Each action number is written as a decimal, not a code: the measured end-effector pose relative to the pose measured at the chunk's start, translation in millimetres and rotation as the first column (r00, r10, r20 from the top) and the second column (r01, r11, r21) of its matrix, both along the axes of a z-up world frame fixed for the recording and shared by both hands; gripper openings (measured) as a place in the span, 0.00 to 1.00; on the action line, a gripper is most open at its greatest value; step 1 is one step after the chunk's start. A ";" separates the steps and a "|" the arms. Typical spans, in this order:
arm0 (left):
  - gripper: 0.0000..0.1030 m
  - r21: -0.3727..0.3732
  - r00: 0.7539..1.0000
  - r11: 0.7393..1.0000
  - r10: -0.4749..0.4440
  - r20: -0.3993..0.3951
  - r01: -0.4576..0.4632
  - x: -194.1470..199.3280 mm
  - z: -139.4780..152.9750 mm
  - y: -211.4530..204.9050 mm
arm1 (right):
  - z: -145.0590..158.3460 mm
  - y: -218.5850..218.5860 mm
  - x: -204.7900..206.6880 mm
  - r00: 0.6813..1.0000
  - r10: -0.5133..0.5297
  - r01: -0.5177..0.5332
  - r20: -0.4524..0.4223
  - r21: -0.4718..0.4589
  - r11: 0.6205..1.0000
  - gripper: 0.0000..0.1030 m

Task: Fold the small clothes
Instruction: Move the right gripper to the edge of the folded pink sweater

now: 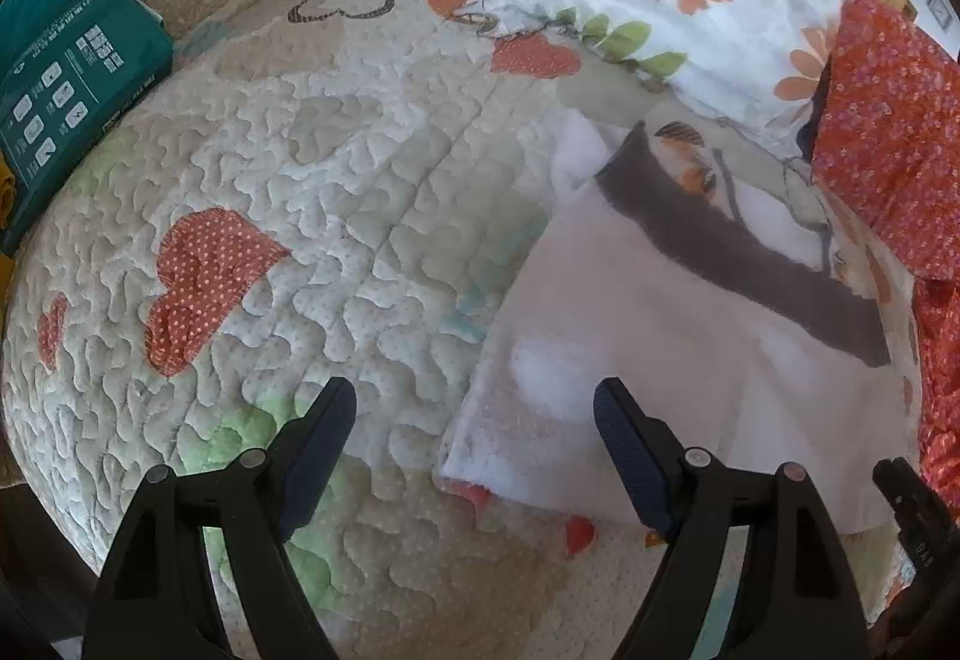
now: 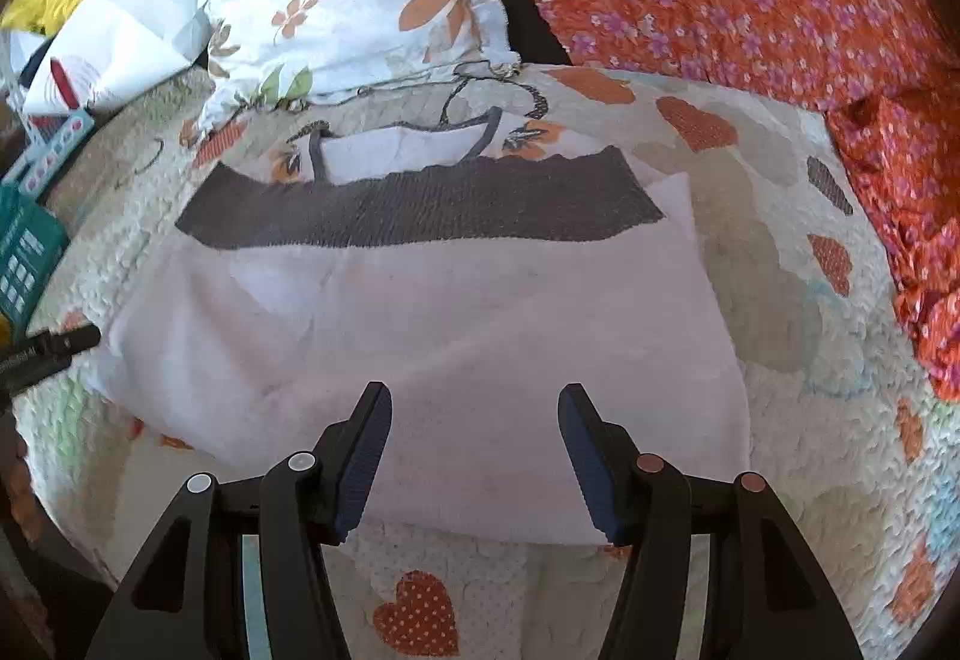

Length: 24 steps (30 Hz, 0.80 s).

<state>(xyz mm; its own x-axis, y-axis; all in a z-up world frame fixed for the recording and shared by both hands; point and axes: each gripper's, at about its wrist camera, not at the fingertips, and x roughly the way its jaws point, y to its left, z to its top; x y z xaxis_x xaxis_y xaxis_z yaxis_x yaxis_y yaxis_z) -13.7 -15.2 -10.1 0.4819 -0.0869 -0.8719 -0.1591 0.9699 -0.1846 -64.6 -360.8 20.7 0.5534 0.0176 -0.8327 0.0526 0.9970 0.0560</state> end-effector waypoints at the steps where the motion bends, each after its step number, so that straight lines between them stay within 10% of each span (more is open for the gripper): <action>1: 0.78 -0.012 1.000 1.000 -0.003 -0.005 0.003 1.3 0.1 -0.1 | -2.6 -0.4 1.9 1.000 -0.002 0.002 -0.001 -0.004 1.000 0.61; 7: 0.78 -0.039 1.000 0.999 -0.019 0.002 0.020 4.9 7.7 -0.7 | -37.8 -12.2 18.5 0.991 -0.064 0.068 -0.121 0.029 0.997 0.61; 13: 0.78 -0.068 0.998 0.996 0.057 0.026 -0.055 3.6 23.5 19.0 | -20.6 -2.3 4.4 0.998 -0.063 0.063 0.012 -0.003 0.998 0.61; 17: 0.78 -0.134 0.993 0.987 0.102 0.058 -0.094 -9.1 42.1 31.8 | -23.4 -1.3 -24.7 0.971 -0.177 0.207 0.163 -0.191 0.959 0.61; 24: 0.79 -0.054 0.996 0.998 0.049 0.071 -0.045 -15.6 45.2 35.7 | -22.0 36.7 -11.9 0.965 -0.212 0.246 0.152 -0.264 0.933 0.61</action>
